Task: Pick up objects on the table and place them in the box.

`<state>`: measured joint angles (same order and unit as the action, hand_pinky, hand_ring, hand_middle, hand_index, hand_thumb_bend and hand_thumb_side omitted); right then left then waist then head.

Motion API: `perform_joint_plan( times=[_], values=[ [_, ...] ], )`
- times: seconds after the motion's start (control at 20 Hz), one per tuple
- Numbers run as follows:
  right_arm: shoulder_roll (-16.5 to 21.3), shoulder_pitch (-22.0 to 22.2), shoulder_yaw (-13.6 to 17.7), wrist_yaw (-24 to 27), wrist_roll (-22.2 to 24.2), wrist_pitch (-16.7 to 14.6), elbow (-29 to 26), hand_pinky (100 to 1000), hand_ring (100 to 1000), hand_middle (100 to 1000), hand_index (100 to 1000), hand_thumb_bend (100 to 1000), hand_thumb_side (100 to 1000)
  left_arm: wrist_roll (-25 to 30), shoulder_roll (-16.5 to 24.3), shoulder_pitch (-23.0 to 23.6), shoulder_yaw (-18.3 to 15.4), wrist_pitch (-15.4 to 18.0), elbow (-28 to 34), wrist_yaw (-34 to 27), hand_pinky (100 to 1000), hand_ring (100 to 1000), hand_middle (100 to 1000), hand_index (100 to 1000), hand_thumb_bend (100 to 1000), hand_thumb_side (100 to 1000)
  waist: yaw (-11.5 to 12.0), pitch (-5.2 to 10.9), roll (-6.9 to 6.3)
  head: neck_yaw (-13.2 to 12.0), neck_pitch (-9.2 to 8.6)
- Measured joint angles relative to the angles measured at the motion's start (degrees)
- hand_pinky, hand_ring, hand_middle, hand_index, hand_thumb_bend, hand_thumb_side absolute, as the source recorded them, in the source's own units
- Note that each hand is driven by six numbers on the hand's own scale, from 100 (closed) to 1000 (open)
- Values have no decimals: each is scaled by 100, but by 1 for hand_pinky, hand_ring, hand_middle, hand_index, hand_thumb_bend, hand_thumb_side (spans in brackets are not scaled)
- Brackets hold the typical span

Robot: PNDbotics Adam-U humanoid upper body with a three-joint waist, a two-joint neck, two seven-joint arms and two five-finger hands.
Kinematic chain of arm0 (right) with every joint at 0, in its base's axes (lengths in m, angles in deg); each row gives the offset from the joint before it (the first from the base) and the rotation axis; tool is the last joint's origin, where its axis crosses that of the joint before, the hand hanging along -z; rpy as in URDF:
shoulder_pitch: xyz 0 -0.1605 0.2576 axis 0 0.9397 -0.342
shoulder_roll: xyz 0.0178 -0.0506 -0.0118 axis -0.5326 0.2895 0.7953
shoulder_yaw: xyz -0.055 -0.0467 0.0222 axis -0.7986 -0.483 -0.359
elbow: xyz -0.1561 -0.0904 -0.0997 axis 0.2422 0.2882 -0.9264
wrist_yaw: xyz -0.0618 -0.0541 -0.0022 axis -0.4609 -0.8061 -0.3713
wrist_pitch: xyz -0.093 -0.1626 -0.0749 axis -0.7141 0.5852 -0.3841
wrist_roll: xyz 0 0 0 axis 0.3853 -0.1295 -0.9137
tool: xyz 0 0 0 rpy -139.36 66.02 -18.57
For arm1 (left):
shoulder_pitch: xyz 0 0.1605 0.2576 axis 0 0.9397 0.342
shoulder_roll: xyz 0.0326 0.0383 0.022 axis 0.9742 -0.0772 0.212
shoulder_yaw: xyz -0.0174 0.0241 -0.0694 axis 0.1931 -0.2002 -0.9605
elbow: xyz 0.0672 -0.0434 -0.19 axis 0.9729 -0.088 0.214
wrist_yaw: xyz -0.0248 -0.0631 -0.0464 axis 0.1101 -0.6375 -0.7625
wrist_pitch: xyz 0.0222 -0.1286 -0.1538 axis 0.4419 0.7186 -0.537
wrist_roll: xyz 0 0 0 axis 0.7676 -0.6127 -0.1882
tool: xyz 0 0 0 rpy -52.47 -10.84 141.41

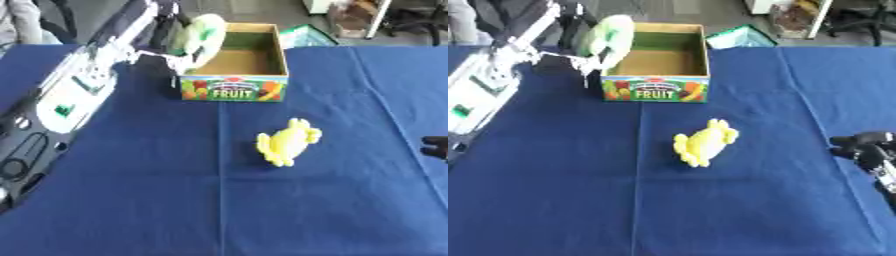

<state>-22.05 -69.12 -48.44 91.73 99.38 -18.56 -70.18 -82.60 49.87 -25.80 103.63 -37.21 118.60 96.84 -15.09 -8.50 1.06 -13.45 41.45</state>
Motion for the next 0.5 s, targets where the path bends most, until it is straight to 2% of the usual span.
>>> perform_joint_plan(
  times=[0.5],
  values=[
    [-51,-130,-110,1,100,-11,1,823,815,577,693,100,312,-132,-689,-931,-260,372,-2042,1105,346,233,198,413,100,163,-387,-115,60,-213,-167]
  ],
)
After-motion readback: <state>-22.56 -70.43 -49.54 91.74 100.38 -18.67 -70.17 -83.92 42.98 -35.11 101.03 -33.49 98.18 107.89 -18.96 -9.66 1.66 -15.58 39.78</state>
